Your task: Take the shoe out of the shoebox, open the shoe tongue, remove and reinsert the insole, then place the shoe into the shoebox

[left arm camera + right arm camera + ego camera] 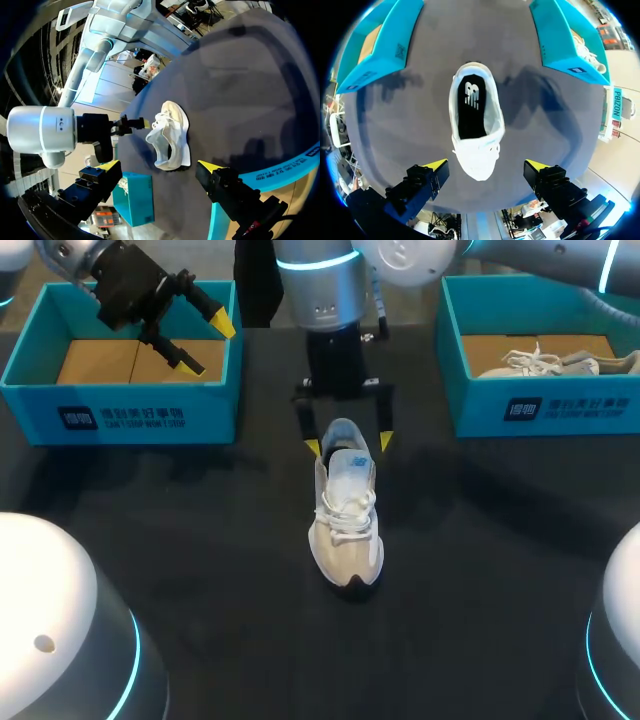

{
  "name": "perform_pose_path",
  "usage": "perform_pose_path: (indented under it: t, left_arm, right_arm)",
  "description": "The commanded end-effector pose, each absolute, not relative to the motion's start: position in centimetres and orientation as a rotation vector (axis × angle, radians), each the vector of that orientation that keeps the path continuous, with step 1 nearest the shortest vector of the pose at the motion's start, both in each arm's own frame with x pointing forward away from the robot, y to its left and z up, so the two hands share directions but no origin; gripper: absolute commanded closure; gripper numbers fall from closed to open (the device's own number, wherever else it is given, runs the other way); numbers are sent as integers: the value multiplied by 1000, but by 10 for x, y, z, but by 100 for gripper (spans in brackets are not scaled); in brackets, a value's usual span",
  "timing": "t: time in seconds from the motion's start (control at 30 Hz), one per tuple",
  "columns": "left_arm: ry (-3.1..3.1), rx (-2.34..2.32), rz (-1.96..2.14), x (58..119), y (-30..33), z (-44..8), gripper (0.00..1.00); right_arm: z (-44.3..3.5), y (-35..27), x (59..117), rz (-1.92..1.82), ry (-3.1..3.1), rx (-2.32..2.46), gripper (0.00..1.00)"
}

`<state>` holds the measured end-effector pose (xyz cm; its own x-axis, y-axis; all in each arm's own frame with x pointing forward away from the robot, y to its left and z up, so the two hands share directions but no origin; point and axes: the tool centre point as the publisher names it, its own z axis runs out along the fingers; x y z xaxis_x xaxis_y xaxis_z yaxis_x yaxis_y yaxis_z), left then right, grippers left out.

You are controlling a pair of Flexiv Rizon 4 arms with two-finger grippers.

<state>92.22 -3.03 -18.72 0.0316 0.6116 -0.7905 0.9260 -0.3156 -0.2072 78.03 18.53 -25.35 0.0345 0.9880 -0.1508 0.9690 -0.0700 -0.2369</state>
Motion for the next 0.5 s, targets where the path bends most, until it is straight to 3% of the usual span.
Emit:
perform_pose_path:
  t: [0.03,0.1,0.13,0.17,0.23,0.5]
  left_arm:
    - [1563,1953,-1178,921,-30,-187,0]
    - [1563,1953,-1178,921,-30,-187,0]
    - [1563,1953,-1178,921,-30,-187,0]
    - [1563,1953,-1178,921,-30,-187,0]
    - [1563,1953,-1178,921,-30,-187,0]
    - [1563,1953,-1178,921,-30,-187,0]
  right_arm:
    - [-255,184,768,385,-2087,-2233,0]
    - [-255,186,762,384,-2075,-2245,0]
    - [-255,186,759,386,-2069,-2249,28]
    - [-257,186,757,383,-2062,-2251,42]
    - [-259,187,751,382,-2046,-2253,55]
    - [-272,188,733,343,-2012,-2260,58]
